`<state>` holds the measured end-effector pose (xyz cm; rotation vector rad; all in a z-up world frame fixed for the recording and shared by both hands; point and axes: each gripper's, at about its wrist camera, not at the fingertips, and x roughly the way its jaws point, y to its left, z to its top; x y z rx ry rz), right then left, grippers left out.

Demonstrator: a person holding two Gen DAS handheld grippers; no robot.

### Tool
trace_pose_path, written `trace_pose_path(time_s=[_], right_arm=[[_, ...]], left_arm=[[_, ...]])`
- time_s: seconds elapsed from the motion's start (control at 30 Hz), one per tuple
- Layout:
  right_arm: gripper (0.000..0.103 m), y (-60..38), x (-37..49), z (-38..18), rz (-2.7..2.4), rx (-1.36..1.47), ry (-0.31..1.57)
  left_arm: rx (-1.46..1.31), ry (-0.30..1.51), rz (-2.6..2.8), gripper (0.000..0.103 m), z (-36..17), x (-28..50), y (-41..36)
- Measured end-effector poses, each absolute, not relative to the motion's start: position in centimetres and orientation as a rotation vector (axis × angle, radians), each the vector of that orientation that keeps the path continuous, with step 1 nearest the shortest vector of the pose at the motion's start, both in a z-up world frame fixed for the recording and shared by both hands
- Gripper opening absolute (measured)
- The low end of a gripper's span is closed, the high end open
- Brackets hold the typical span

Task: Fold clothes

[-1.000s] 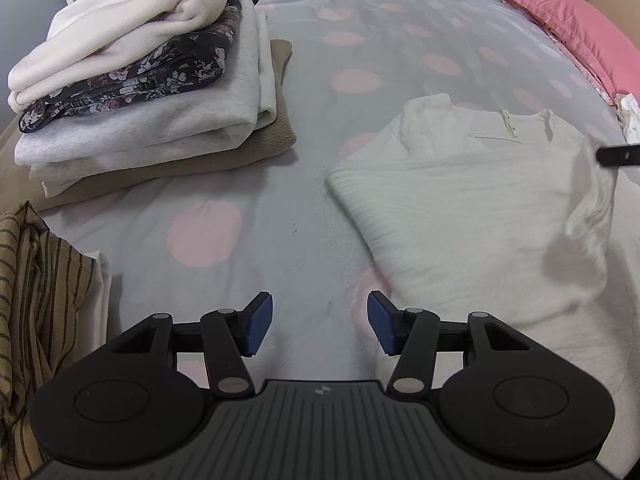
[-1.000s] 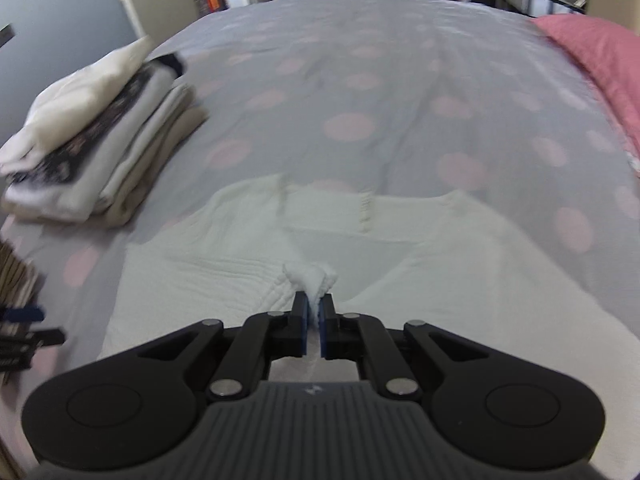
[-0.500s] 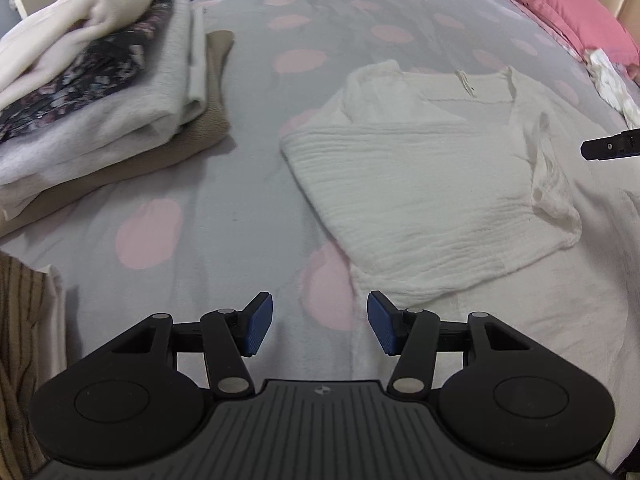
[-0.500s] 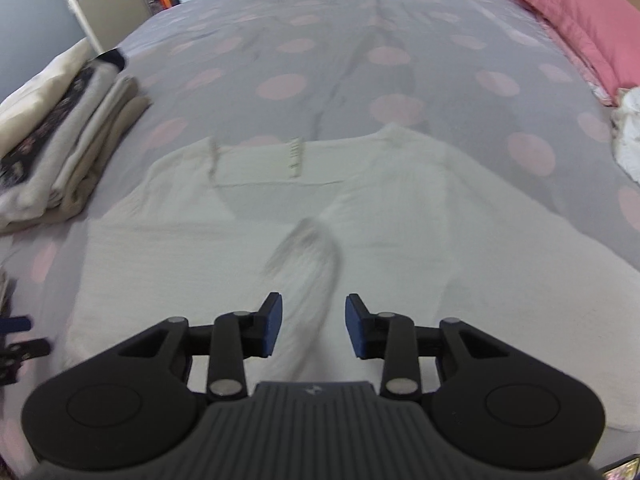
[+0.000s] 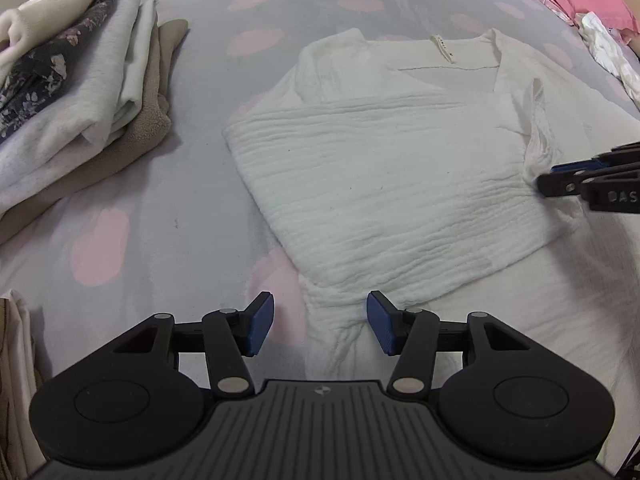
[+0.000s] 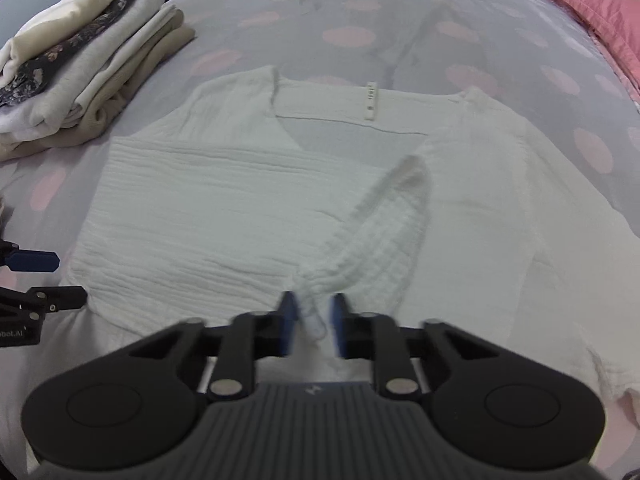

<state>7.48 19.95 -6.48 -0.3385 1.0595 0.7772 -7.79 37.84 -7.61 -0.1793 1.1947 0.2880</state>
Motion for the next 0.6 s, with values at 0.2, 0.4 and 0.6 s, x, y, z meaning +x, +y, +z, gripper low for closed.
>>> trace_pose_path(time_s=[0.2,0.4,0.6], right_arm=[[0.010,15.2,9.0,-4.5,0.721,-0.267,1.059],[0.009,12.4,10.0,-6.3,0.671,-0.246,1.120],[0.012,10.4,10.3,-6.6,0.673,-0.236,1.142]], left_arm=[[-0.258,1.177,0.301,0.005,-7.0,-7.9,38.3],[-0.257,1.201,0.366,0.004,-7.0,-8.5,39.2],[-0.230,1.203,0.349,0.011,-7.3,-8.4,38.7]])
